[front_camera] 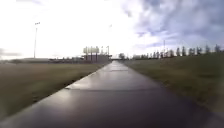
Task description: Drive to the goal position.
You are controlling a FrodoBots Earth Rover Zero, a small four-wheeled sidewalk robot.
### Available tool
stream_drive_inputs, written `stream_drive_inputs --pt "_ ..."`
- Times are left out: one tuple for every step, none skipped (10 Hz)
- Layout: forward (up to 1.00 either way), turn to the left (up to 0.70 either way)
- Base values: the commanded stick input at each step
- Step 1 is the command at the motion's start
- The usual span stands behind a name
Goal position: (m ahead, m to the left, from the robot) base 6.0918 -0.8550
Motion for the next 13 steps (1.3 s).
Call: stream_drive_inputs --pt "0.00 0.00" --pt "0.00 0.00" --pt "0.00 0.00" --pt "0.37 0.00" --pt "1.00 0.00" --pt "1.00 0.00" --pt "1.00 0.00" --pt "1.00 0.00" --pt "1.00 0.00" --pt "1.00 0.00" --pt "1.00 0.00" --pt "1.00 0.00" --pt "1.00 0.00"
